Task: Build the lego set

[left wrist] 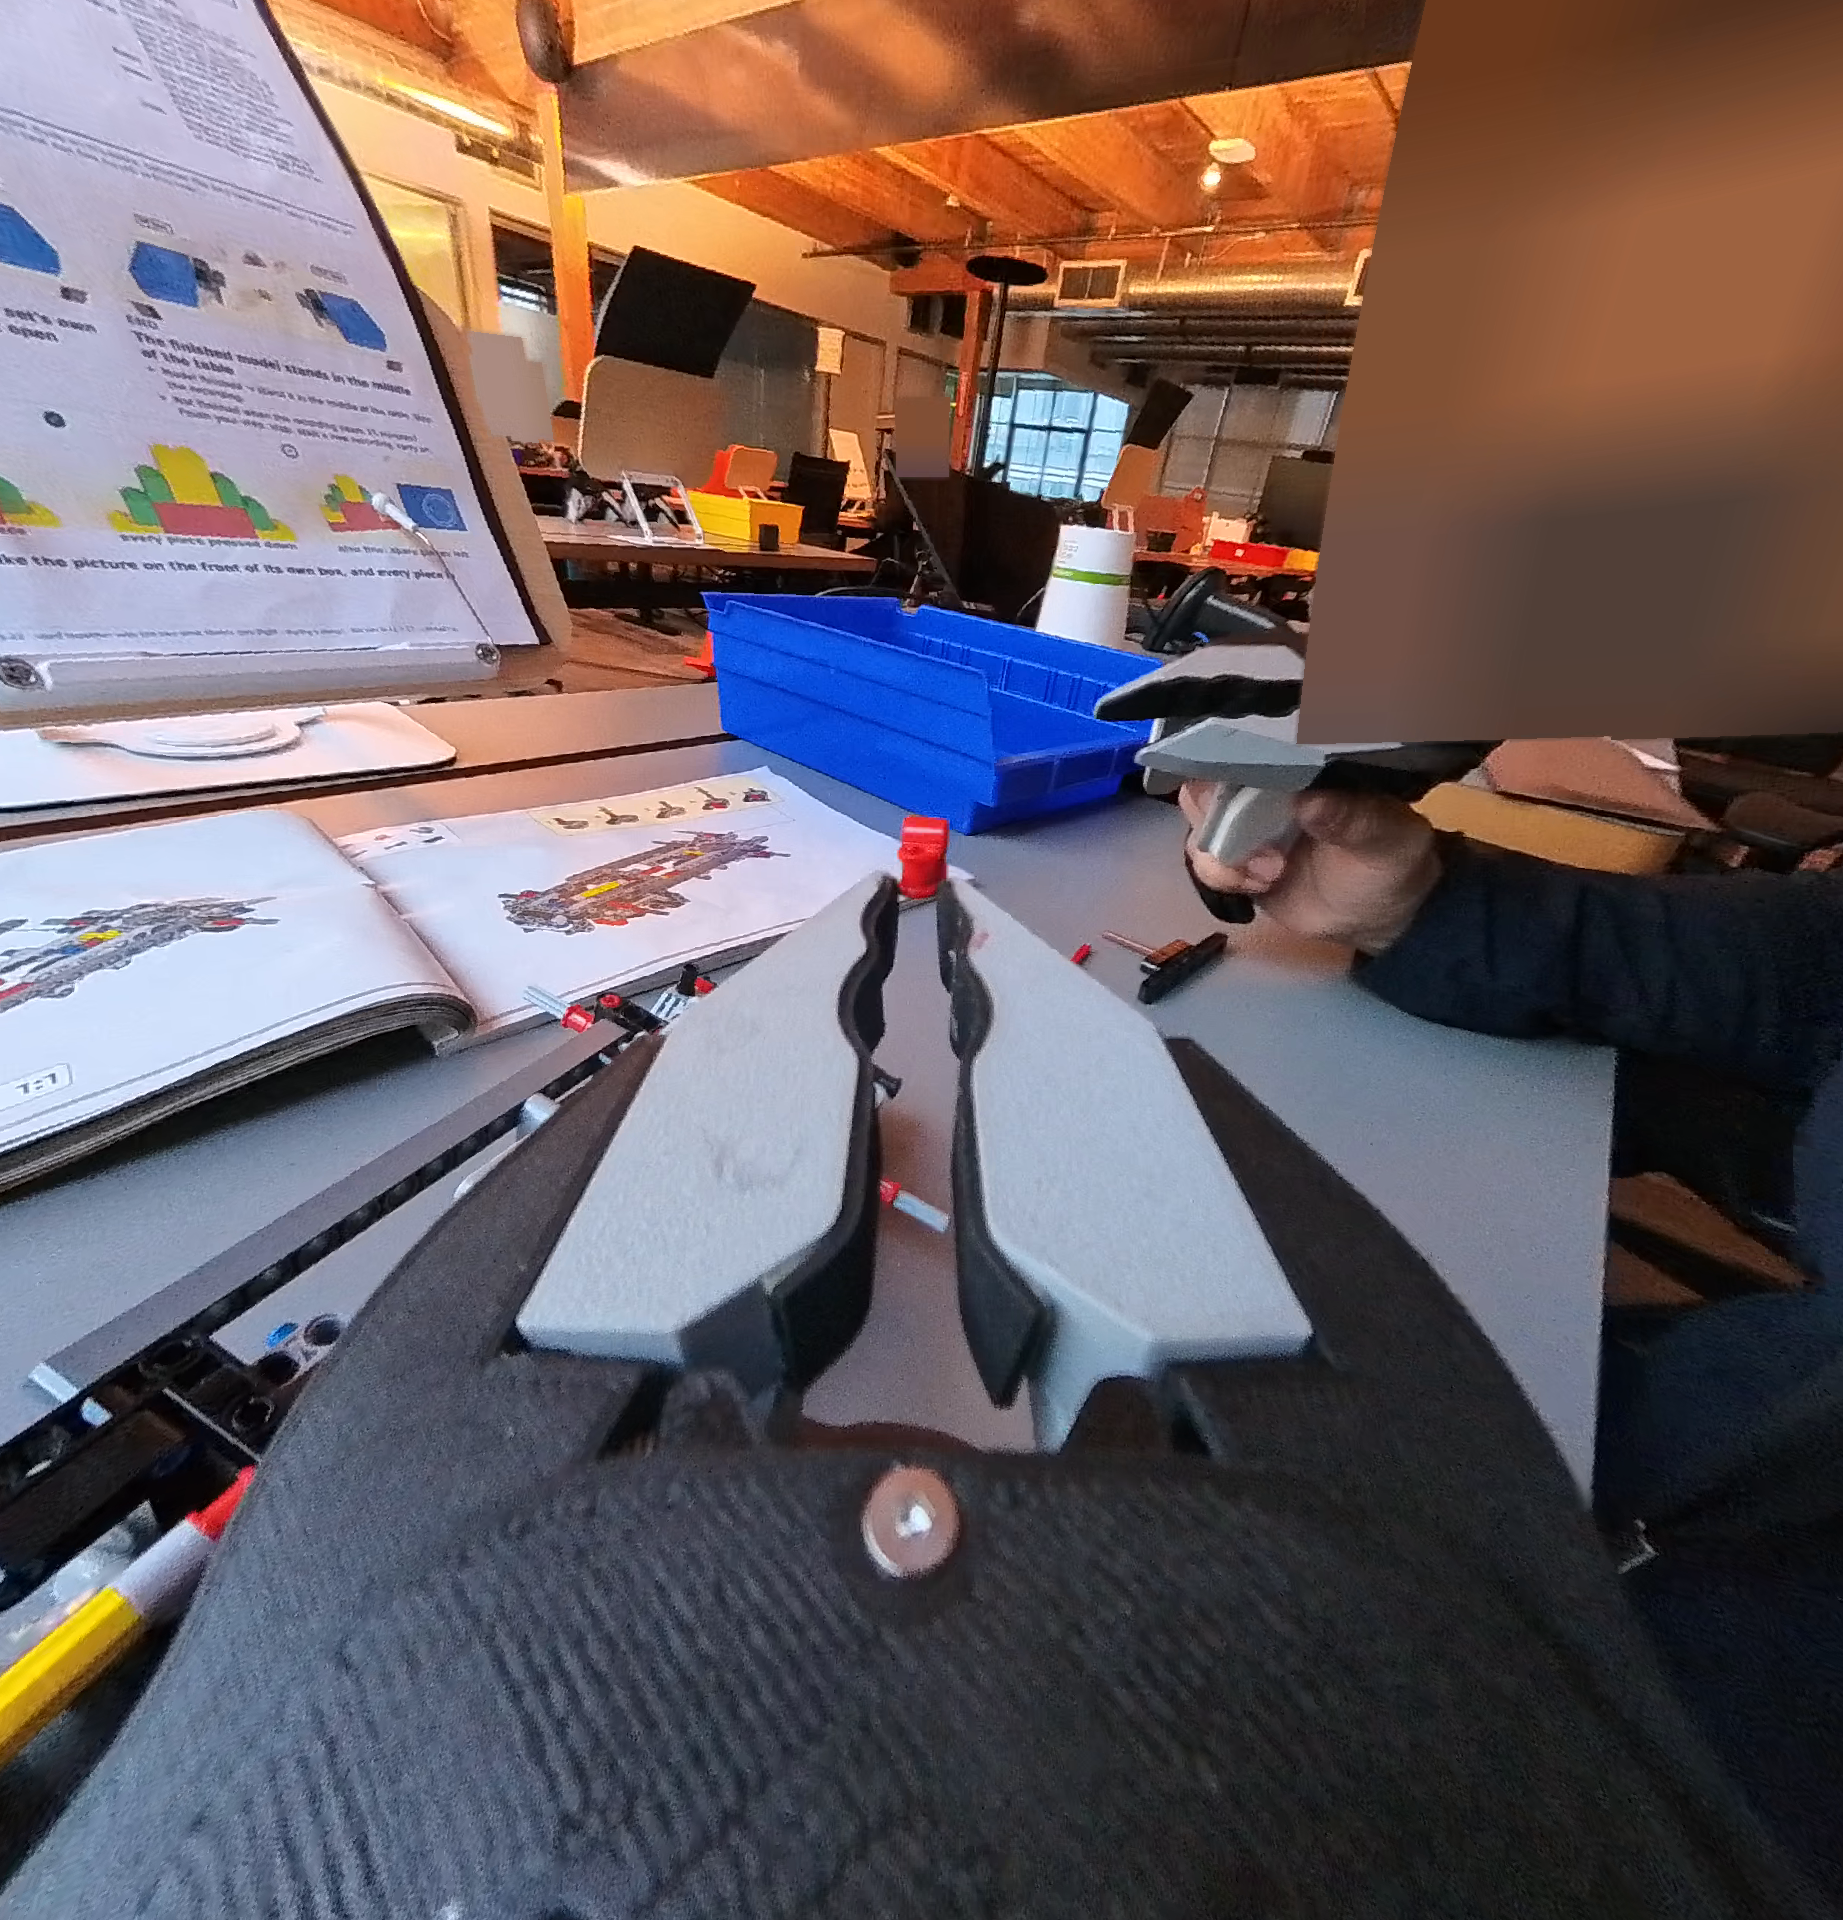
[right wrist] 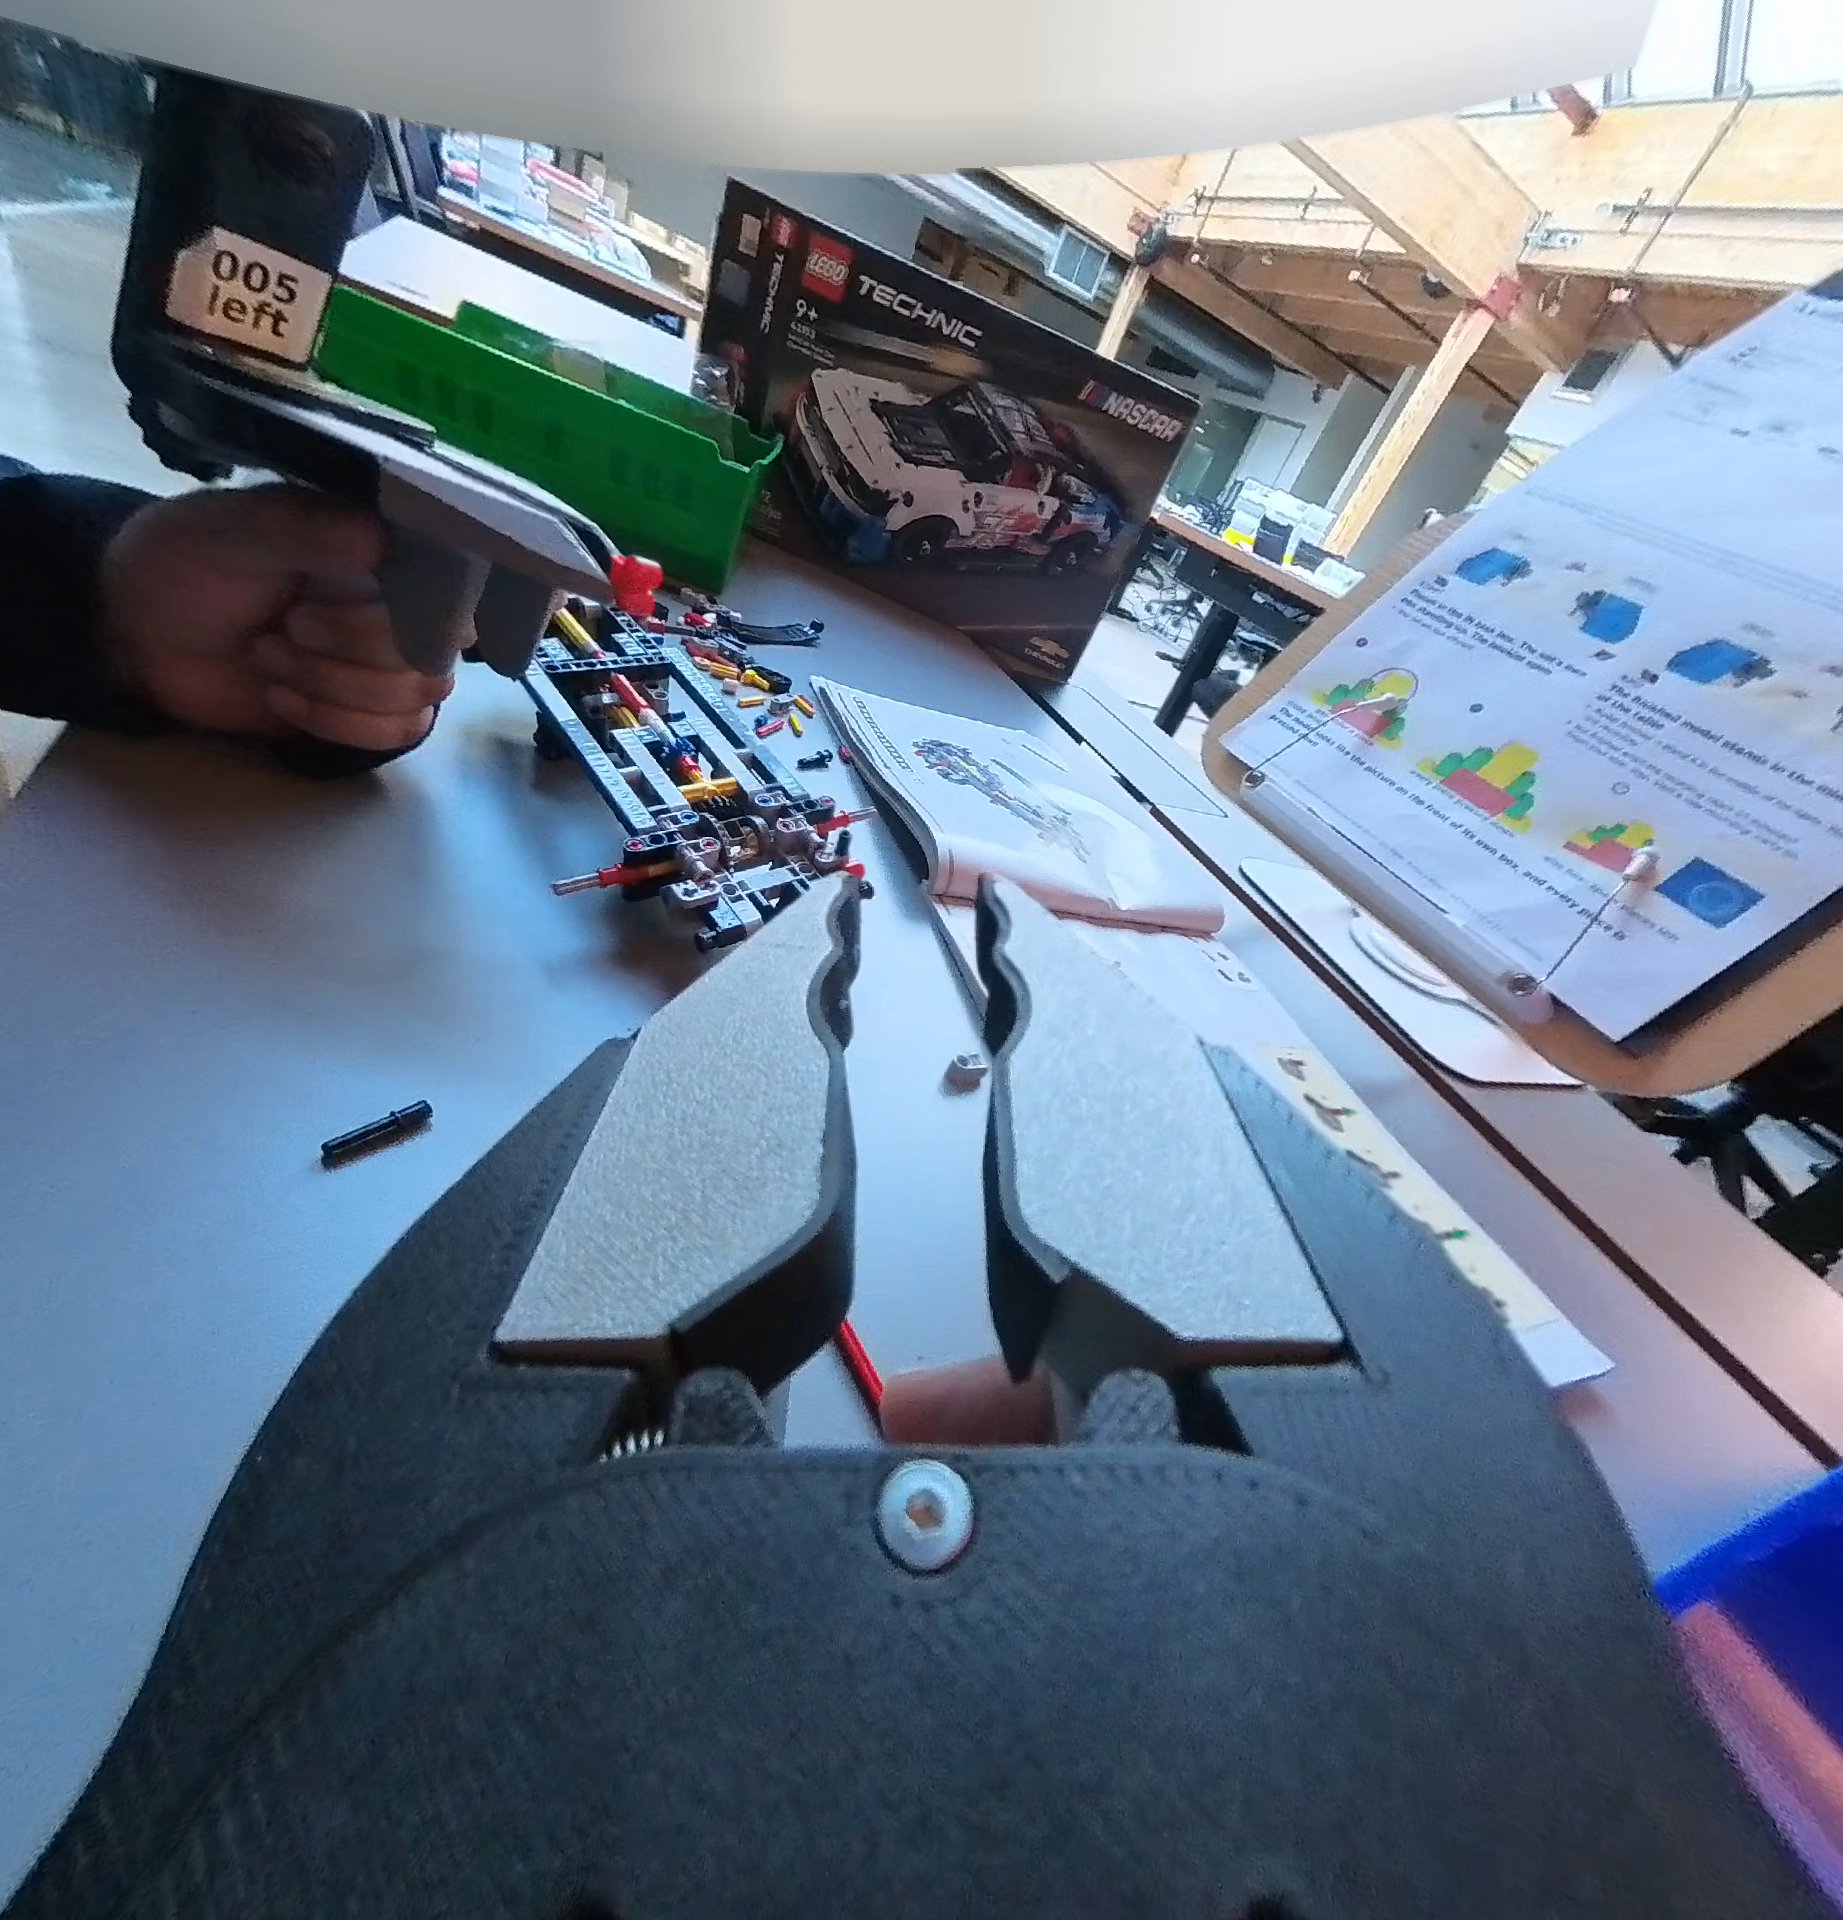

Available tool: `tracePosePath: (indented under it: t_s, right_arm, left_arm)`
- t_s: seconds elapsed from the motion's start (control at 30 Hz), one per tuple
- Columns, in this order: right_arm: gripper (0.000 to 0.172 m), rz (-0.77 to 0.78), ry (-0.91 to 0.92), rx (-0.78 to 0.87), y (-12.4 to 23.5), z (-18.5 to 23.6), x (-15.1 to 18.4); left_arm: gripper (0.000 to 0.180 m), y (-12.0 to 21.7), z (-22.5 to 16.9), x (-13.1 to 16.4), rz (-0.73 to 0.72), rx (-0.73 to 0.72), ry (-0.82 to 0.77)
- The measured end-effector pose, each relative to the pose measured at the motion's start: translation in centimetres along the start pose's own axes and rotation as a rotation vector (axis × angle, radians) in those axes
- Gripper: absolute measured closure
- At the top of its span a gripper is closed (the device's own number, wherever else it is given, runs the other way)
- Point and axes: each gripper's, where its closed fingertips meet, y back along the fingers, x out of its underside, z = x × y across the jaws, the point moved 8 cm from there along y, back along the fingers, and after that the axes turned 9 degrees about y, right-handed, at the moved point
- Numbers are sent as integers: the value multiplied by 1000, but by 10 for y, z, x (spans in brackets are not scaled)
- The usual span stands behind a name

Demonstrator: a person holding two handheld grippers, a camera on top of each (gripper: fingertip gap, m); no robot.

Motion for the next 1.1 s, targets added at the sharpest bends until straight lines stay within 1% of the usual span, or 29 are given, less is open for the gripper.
tracePosePath:
  t_s: [0.17, 0.37, 0.67, 0.93, 1.1]
  right_arm:
    - [154, 14, 55, 10, -1, 5, -4]
    - [153, 14, 83, 18, 0, 7, -7]
    - [154, 19, 101, -11, -3, 12, -7]
    - [154, 45, 93, -50, -7, 16, -1]
    - [154, 58, 73, -72, -10, 17, 4]
  left_arm:
    - [176, 1, -5, 2, 13, -30, -55]
    - [176, 5, -5, 2, 7, -47, -45]
    - [176, 3, -9, 4, 29, -45, -79]
    - [176, 3, -6, 3, 33, -31, -44]
    - [176, 1, -11, 5, 56, -22, -88]
